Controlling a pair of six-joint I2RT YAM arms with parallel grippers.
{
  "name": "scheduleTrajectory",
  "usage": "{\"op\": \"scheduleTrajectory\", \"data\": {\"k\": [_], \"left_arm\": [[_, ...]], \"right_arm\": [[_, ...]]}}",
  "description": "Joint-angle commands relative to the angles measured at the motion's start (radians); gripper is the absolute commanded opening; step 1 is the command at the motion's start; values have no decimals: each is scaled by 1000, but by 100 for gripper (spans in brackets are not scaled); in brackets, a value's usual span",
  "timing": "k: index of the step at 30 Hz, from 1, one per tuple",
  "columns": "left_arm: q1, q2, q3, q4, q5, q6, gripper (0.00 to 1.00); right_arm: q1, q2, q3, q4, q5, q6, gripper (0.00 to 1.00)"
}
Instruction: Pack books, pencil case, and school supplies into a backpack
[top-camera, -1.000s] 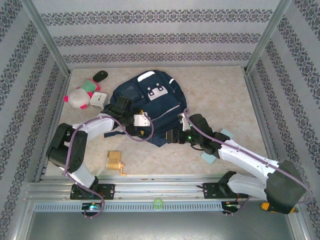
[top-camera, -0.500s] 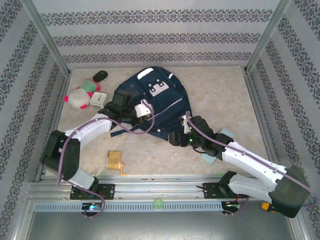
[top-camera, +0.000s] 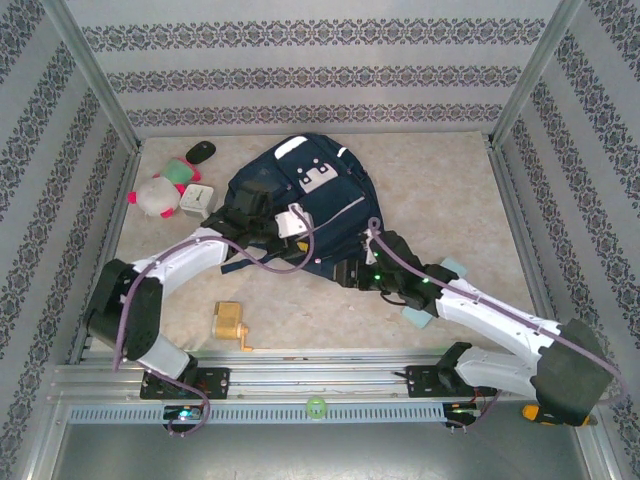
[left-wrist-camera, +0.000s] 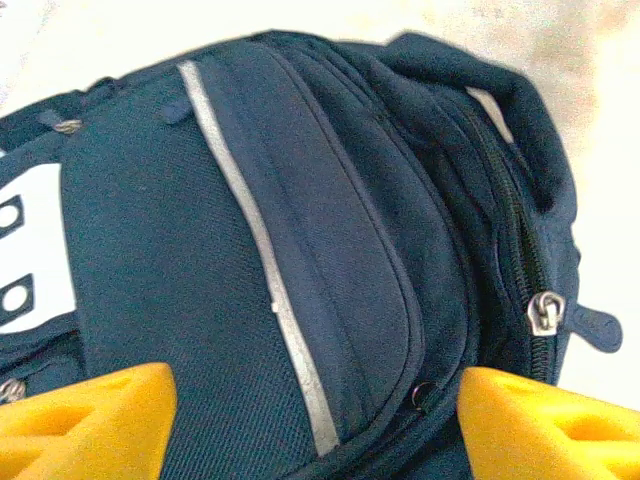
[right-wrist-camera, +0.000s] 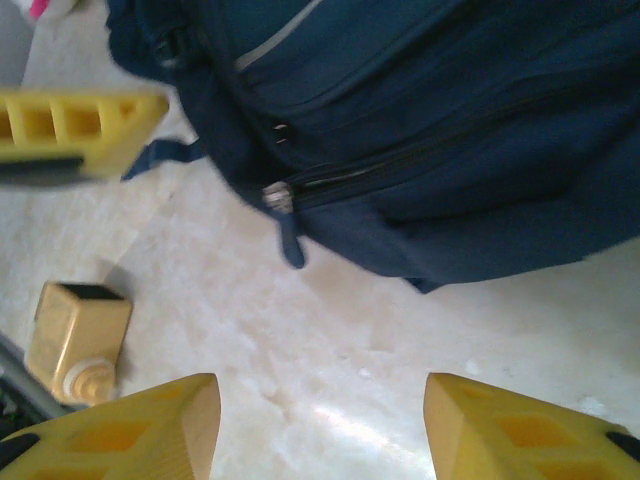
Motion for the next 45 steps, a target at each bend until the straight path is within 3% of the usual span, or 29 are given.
{"op": "scheduleTrajectory", "data": {"k": [1, 6, 11, 19, 24, 28, 30, 32, 37, 38, 45], "left_arm": [[-62, 63, 82, 5, -112, 18, 79], [-195, 182, 196, 15, -307, -169, 85], [-226, 270, 273, 9, -350, -354, 86], [-225, 408, 413, -87, -502, -428, 90], [-225, 424, 421, -50, -530, -453, 90], [-222, 492, 462, -67, -634, -450, 89], [-220, 513, 464, -57, -651, -441, 77], [-221, 516, 463, -56, -659, -436, 51], [-221, 400, 454, -63, -637, -500, 5], [-219, 362, 459, -75, -635, -525, 0], [-202, 245, 515, -164, -571, -644, 0]], "right_arm": [[-64, -73, -50, 38, -22, 48, 56], [-172, -177, -98, 17, -51, 74, 58], [-235, -240, -110, -25, -83, 67, 58], [-259, -258, -120, -40, -108, 52, 59], [-259, -259, -129, -37, -109, 52, 59], [-262, -261, -140, -30, -111, 49, 58], [-264, -262, -144, -28, -110, 49, 59], [-266, -262, -148, -30, -110, 45, 59], [-263, -267, -137, -46, -122, 28, 57], [-259, -269, -133, -45, -126, 26, 57], [-89, -250, -89, -9, -21, 25, 56]]}}
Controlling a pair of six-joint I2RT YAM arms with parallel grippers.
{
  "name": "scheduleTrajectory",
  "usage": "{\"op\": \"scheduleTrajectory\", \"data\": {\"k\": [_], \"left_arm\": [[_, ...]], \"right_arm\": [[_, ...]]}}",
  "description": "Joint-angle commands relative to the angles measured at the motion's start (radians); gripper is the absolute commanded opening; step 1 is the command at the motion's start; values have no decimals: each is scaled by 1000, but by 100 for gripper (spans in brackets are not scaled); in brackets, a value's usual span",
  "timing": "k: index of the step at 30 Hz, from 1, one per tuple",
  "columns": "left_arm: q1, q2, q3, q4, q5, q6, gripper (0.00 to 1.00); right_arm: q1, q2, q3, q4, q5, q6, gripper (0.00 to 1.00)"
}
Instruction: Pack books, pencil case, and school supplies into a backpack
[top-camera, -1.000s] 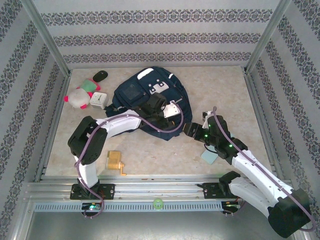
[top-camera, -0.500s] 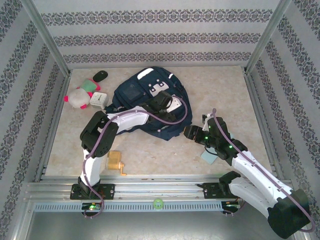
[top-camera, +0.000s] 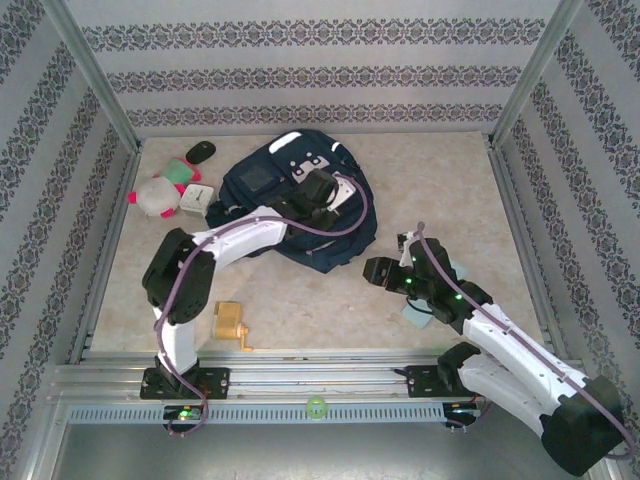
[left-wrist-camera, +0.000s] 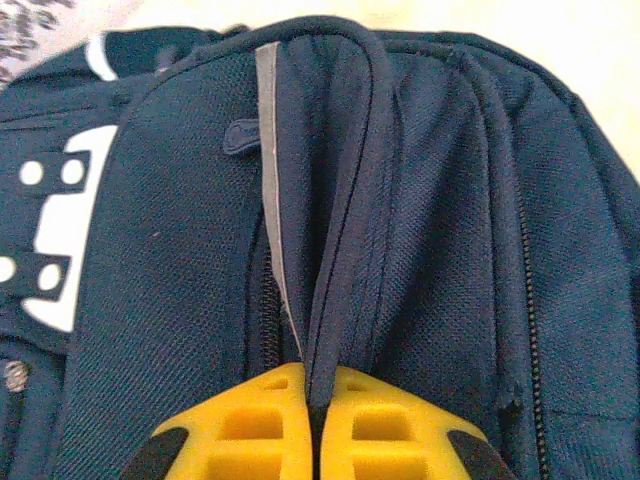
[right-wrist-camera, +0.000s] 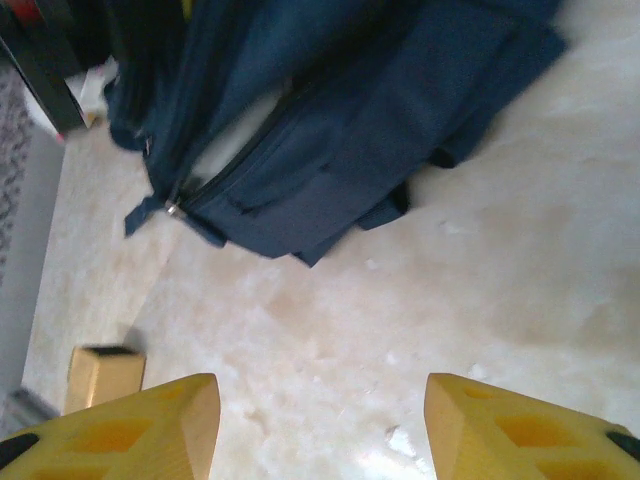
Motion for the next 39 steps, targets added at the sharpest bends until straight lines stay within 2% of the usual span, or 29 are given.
{"op": "scheduleTrajectory", "data": {"k": [1, 5, 8, 14, 20, 24, 28, 32, 36, 39], "left_arm": [[13, -69, 68, -53, 36, -93, 0], [19, -93, 110, -98, 70, -157, 0], [20, -99, 145, -127, 84, -176, 0], [23, -92, 188, -174, 107, -193, 0], [29, -97, 200, -179, 125, -216, 0], [36, -99, 207, -173, 155, -234, 0], [37, -103, 213, -170, 182, -245, 0], [40, -110, 205, -169, 179, -236, 0], [45, -113, 185, -179, 134, -186, 0], [49, -115, 153, -182, 85, -118, 0]], "right_arm": [[97, 19, 47, 45, 74, -6, 56], [233, 81, 64, 158, 173, -37, 55], [279, 155, 82, 232, 205, -66, 55], [284, 326, 146, 284, 220, -110, 55], [291, 464, 180, 345, 259, -55, 50], [308, 520, 200, 347, 345, -35, 48], [310, 589, 213, 362, 444, -19, 40], [313, 625, 237, 353, 488, -34, 20], [313, 582, 221, 328, 494, -53, 3], [308, 522, 206, 281, 477, -74, 0]]}}
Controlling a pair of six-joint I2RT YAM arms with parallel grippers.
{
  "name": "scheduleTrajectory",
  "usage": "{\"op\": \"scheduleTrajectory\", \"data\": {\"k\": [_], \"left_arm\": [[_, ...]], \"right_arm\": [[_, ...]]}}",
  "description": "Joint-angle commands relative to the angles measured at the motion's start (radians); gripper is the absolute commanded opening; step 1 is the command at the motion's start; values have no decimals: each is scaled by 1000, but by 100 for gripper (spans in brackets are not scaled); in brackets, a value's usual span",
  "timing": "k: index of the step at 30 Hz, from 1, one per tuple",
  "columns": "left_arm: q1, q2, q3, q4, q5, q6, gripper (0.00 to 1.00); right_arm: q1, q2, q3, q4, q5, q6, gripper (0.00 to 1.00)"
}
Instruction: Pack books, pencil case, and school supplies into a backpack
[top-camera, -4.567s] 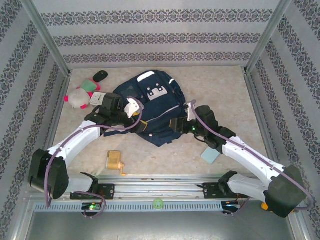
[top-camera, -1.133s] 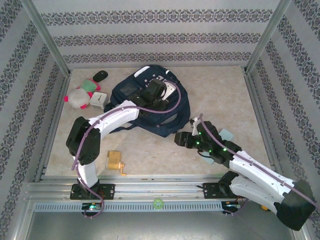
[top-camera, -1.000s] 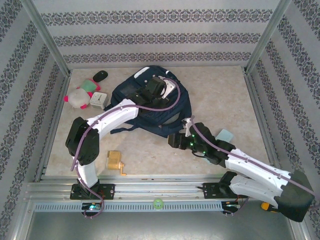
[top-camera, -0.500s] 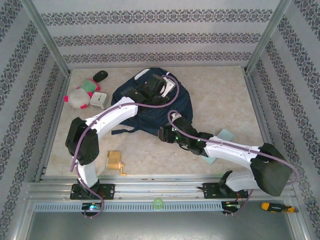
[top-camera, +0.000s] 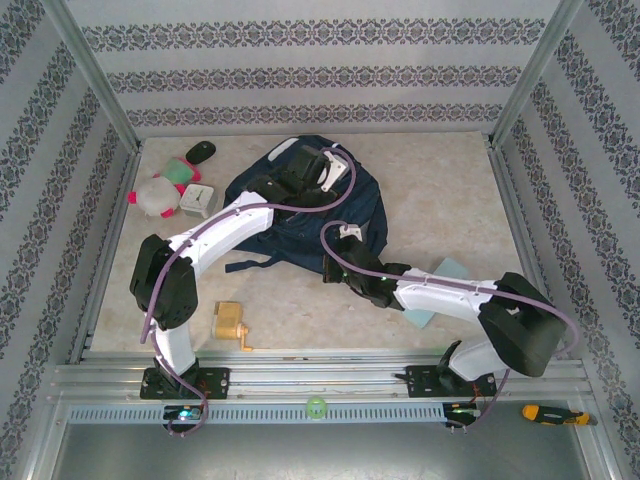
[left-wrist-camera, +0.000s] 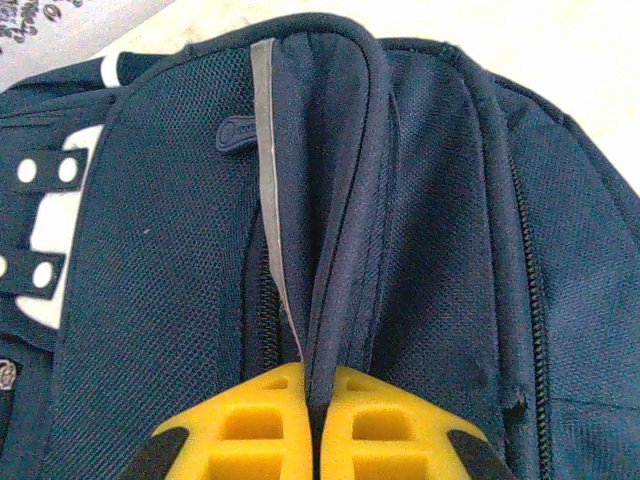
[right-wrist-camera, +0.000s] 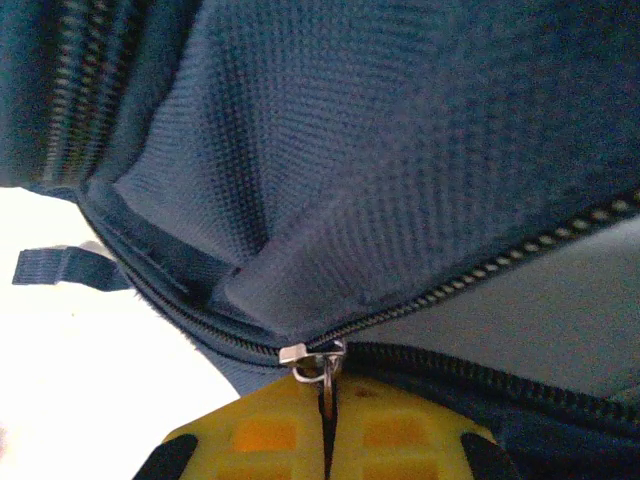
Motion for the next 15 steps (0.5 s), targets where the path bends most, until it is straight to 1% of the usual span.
{"op": "scheduleTrajectory", "data": {"k": [1, 3, 5, 6, 7, 8, 9, 10, 11, 12, 13, 15], "left_arm": [[14, -67, -13, 26, -74, 92, 0], [20, -69, -47, 30, -78, 143, 0], [29, -75, -83, 40, -27, 190, 0], [34, -83, -103, 44, 15, 206, 6], [38, -92, -119, 50, 50, 215, 16], [40, -104, -138, 56, 98, 224, 33], [41, -120, -158, 62, 136, 232, 46], [40, -134, -174, 69, 155, 233, 53], [41, -152, -197, 72, 172, 238, 60], [41, -172, -221, 72, 196, 253, 64], [42, -193, -249, 71, 218, 274, 66], [42, -260, -337, 71, 316, 371, 70]], "right_arm": [[-8, -89, -5, -58, 33, -29, 0], [-33, -136, -22, -76, -45, -43, 0], [-65, -173, -43, -61, -173, -70, 0], [-78, -189, -49, -61, -232, -82, 0], [-87, -199, -52, -61, -282, -91, 0], [-100, -208, -54, -61, -346, -100, 0], [-115, -213, -57, -58, -405, -100, 0], [-129, -215, -59, -57, -453, -92, 0], [-145, -215, -62, -50, -501, -82, 0], [-157, -217, -63, -43, -537, -77, 0], [-163, -219, -63, -41, -558, -75, 0], [-178, -218, -57, -40, -603, -70, 0]]}}
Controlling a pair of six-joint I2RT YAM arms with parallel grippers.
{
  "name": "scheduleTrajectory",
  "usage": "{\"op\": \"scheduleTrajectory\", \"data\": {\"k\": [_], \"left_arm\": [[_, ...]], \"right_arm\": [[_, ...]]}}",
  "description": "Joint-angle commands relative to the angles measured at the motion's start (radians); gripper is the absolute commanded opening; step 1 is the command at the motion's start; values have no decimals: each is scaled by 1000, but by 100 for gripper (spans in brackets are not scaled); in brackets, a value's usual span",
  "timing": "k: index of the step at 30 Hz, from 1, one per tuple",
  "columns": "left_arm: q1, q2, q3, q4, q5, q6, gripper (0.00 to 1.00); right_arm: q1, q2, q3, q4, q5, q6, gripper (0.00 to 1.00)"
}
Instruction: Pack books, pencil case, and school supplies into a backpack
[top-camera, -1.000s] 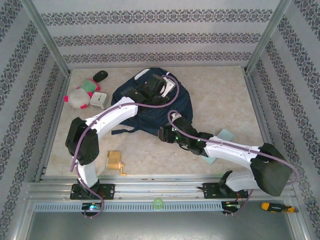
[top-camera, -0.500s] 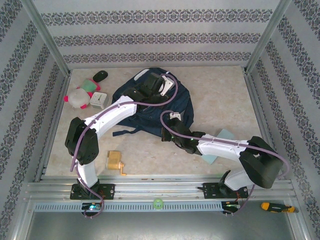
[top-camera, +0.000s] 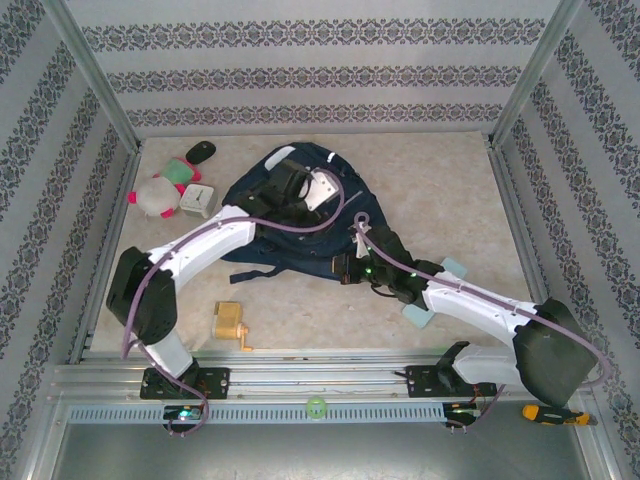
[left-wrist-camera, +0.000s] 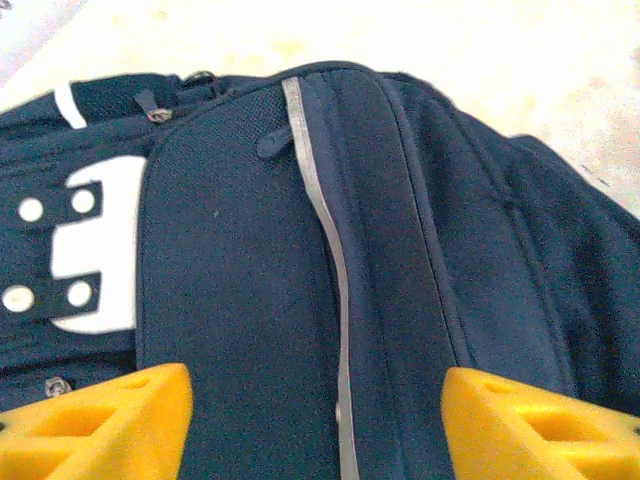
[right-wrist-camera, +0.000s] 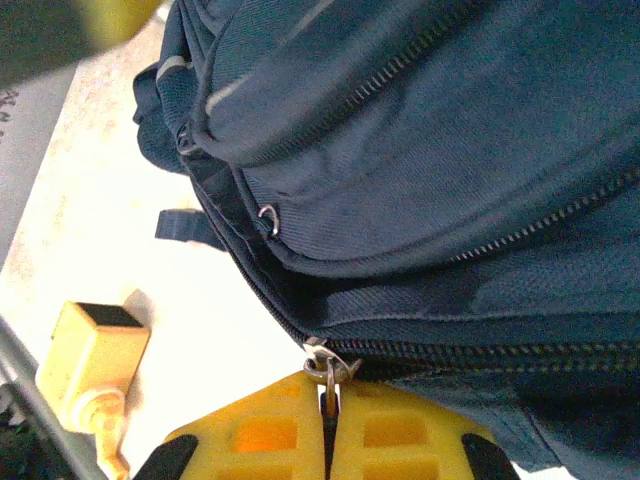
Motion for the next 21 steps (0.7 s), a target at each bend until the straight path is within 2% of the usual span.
{"op": "scheduleTrajectory", "data": {"k": [1, 4, 6, 8, 11, 15, 19, 21], "left_arm": [[8, -121, -119, 8, 195, 187, 71], [7, -242, -307, 33, 353, 441, 72], [7, -298, -424, 110, 367, 541, 73], [7, -304, -475, 178, 342, 547, 73], [5, -254, -460, 210, 331, 543, 72], [0, -183, -435, 299, 348, 531, 64], [1, -161, -414, 262, 373, 569, 30], [10, -175, -431, 218, 355, 609, 9]], "right_arm": [[-23, -28, 14, 36, -180, -6, 0], [-39, -23, 38, 28, -244, -5, 0], [-43, -16, 55, 17, -277, -10, 0], [-44, -7, 67, 10, -303, -10, 0], [-46, 8, 84, 7, -336, -9, 0], [-47, 22, 106, -14, -356, -16, 0], [-66, 26, 113, -34, -376, -16, 0], [-103, 17, 114, -82, -395, -31, 0]]}}
